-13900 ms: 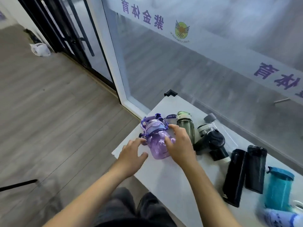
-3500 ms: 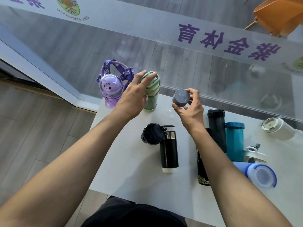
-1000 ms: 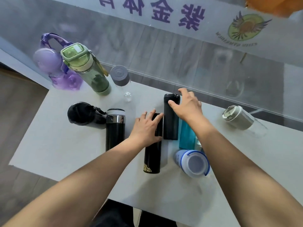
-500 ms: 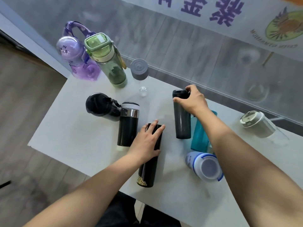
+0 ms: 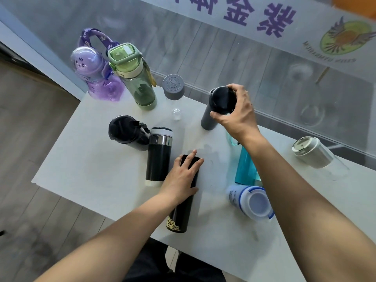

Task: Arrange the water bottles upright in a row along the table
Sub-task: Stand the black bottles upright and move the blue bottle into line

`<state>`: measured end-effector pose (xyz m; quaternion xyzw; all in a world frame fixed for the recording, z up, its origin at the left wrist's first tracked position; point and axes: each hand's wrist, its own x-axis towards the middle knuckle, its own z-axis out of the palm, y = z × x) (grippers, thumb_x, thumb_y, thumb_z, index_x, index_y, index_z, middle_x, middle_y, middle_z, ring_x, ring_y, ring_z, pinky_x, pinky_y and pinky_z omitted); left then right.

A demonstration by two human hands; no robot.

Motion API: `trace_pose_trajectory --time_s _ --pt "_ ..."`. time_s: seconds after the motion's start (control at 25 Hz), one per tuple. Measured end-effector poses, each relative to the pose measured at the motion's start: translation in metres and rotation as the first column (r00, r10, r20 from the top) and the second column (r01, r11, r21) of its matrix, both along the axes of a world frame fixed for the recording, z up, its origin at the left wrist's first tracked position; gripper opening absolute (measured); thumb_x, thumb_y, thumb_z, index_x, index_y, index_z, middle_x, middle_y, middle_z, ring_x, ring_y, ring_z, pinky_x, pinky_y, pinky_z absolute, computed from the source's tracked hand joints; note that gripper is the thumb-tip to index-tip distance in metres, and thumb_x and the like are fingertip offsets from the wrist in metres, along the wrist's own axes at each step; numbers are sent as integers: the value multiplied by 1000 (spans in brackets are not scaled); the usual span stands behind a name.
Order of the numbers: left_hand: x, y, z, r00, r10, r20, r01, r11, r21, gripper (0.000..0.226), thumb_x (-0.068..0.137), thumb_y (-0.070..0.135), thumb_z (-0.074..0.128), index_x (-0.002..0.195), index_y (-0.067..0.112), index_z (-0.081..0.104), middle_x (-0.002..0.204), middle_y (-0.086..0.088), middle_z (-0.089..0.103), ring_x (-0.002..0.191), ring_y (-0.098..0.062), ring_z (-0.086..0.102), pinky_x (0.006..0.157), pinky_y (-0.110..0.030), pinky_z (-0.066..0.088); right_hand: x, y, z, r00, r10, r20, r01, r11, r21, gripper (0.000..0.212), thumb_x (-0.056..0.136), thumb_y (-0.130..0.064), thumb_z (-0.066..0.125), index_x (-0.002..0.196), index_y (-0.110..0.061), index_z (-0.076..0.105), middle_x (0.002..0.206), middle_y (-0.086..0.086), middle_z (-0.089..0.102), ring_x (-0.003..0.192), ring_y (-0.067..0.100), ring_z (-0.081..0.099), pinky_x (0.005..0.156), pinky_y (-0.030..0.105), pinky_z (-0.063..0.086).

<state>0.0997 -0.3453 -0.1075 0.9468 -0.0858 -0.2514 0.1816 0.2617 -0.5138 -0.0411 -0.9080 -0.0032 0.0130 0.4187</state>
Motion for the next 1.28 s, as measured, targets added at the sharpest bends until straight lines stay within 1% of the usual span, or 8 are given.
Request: trace_pose_trajectory --time_s 0.32,0.6,0.88,1.0,1.08,1.16,1.24,1.28 --pt "0 1 1 1000 2 -7 -2 1000 -5 96 82 33 77 156 35 16 166 12 -5 148 -33 10 104 -44 48 -11 0 5 999 35 5 -35 998 -59 71 70 -31 85 131 -23 48 119 -3 50 100 6 47 86 11 33" --pt "1 -1 2 1000 3 -2 -3 1000 1 95 81 34 77 155 36 17 166 13 -4 147 -33 11 102 -43 49 -13 7 2 1000 14 9 -14 999 -38 74 70 -32 87 132 -22 47 123 -1 51 103 9 48 86 16 35" --pt "1 -1 2 1000 0 -3 0 1000 4 95 81 34 78 155 36 18 166 13 -4 147 -32 11 100 -43 50 -17 10 4 1000 11 -1 -11 1000 -28 74 70 -31 87 132 -22 47 123 1 52 103 10 49 85 16 36" --pt "1 -1 1 1000 1 -2 -1 1000 5 95 80 34 78 155 36 19 166 14 -4 148 -31 10 98 -43 51 -19 14 5 1000 6 -10 -7 1000 -19 74 70 -32 86 132 -21 47 124 3 51 107 16 53 89 23 43" --pt "2 -1 1 1000 0 -6 0 1000 3 95 80 34 78 155 36 19 165 15 -5 148 -31 10 98 -43 51 -21 13 7 999 9 -38 -11 999 -32 85 69 -34 87 139 -21 42 129 4 49 115 20 53 98 33 47" --pt "3 -3 0 1000 -5 -13 5 1000 -1 95 80 34 78 155 36 19 165 14 -5 148 -31 10 101 -45 50 -22 6 9 991 18 -134 -26 998 -61 111 65 -41 89 153 -28 24 140 5 40 126 21 48 106 36 43" --pt "4 -3 -2 1000 -16 -11 16 1000 -2 95 80 32 77 155 35 20 166 13 -4 147 -33 11 107 -44 45 -19 -12 11 970 -31 -241 11 996 -84 128 62 -44 90 158 -38 4 145 5 34 129 22 46 106 39 44" --pt "5 -4 -3 1000 -24 -9 24 1000 -3 95 80 31 77 155 34 20 166 12 -3 147 -33 11 110 -44 42 -17 -26 9 956 -85 -282 56 992 -110 129 62 -44 90 158 -38 3 146 6 34 130 24 46 107 40 44"
